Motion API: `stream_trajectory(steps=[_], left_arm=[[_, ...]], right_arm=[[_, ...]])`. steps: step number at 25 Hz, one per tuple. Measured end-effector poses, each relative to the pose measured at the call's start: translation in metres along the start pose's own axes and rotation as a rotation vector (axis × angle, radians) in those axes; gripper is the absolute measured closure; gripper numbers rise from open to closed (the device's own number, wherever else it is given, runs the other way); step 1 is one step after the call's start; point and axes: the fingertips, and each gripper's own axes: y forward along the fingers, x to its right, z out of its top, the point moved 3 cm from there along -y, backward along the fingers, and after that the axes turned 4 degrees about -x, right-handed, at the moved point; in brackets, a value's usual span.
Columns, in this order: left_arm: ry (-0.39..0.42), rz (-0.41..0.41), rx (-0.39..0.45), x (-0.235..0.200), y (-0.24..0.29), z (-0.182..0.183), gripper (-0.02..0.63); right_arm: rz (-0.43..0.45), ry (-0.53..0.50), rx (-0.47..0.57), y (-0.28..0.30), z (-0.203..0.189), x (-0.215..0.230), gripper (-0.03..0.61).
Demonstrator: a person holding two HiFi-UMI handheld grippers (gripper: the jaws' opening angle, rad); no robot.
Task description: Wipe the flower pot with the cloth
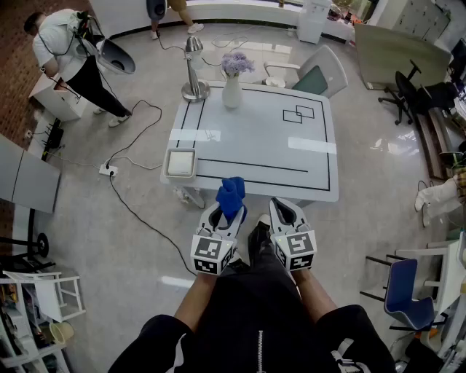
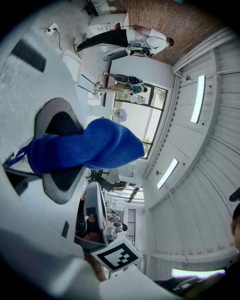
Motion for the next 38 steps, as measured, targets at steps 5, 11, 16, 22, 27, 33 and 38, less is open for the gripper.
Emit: stream_trajectory(steps=[5,11,16,22,27,33,38], left_arm=[[-0.007,-0.004,-0.009,-0.001,-0.004,-0.004,0.457],[-0.018,0.0,-0.011,-0.008,0.003,-0.005,0.457],[-0.048,0.01,-0.031,-0.02,0.023,-0.008,0.457],[-0.052,0.026,-0.049,-0.045,0.065,0.004,0.457],[-0.049,0.059,-0.057,-0.074,0.114,0.027,0.457],[-0.036,0.11,-0.089,-0.101,0.175,0.05,0.457],[-0.081,0.121,-0.115,-0.125,0.219,0.054,0.457]], right_arm=[[0.008,0.022,0.02,-0.002,-0.002,-0.007,0.571],[0.029,0.046,0.035,0.004,0.002,-0.004,0.569],[0.051,0.07,-0.004,0.021,-0.004,0.006,0.569],[0.078,0.102,-0.015,0.061,0.004,0.032,0.569],[0.115,0.106,-0.015,0.105,0.028,0.064,0.569],[0.173,0.112,-0.015,0.152,0.058,0.111,0.569],[0.197,0.135,-0.031,0.193,0.065,0.147,0.569]])
